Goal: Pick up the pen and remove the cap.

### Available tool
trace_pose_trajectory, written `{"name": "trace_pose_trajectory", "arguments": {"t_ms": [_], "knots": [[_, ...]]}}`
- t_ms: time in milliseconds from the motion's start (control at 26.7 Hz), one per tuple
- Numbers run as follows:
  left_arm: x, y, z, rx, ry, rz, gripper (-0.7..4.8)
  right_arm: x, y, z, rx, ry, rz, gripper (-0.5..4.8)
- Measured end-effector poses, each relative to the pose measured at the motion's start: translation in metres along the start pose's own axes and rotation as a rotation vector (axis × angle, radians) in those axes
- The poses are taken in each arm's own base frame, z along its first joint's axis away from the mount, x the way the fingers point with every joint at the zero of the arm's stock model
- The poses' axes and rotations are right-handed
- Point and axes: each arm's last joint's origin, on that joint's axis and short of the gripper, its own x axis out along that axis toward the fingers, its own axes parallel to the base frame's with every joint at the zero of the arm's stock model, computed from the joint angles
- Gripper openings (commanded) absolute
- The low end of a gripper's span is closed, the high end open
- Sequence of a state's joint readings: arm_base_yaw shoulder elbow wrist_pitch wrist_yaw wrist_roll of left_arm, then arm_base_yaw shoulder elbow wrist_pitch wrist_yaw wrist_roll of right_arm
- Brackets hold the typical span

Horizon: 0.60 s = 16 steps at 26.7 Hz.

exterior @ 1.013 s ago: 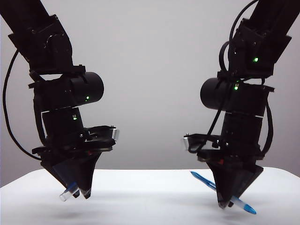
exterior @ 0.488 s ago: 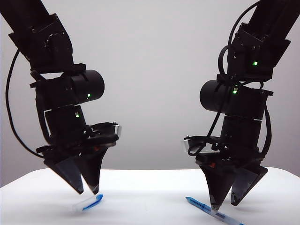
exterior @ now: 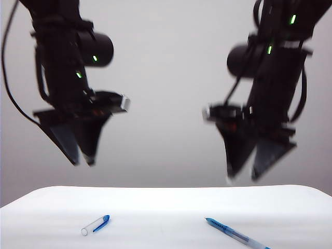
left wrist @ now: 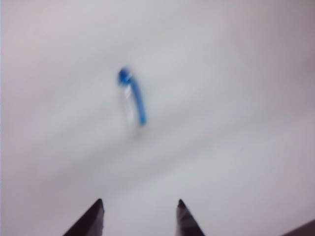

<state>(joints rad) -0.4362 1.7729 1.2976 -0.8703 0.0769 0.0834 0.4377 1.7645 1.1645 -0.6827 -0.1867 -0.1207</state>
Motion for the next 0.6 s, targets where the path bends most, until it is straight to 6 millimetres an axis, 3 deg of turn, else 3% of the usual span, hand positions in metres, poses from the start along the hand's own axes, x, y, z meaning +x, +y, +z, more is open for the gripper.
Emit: {"name": "trace_pose_trajectory", "arguments": {"t_ms": [75, 113, 263, 300, 413, 450, 600], "knots": [[-0.019, -0.001, -0.006, 0.008, -0.02, 0.041, 1.89, -0.02, 0.004, 0.001, 0.002, -0.063, 0.004, 2.83], [-0.04, -0.002, -0.01, 0.01, -0.073, 0.064, 1.89, -0.042, 0.008, 0.0, 0.004, -0.13, -0.002, 2.83], [-0.093, -0.008, -0.027, 0.017, -0.238, 0.083, 1.88, -0.093, 0.012, -0.006, 0.036, -0.307, -0.017, 2.83], [-0.117, -0.01, -0.037, 0.01, -0.312, 0.093, 1.88, -0.118, 0.009, -0.013, 0.067, -0.406, -0.037, 2.83], [-0.164, -0.014, -0.069, -0.01, -0.475, 0.195, 1.87, -0.17, 0.003, -0.039, 0.11, -0.618, -0.1, 2.83], [-0.182, -0.014, -0.086, -0.029, -0.579, 0.241, 1.87, -0.194, 0.0, -0.055, 0.122, -0.741, -0.145, 2.83], [-0.192, 0.003, -0.117, -0.117, -0.731, 0.29, 1.87, -0.235, -0.005, -0.093, 0.162, -0.982, -0.275, 2.78]]}}
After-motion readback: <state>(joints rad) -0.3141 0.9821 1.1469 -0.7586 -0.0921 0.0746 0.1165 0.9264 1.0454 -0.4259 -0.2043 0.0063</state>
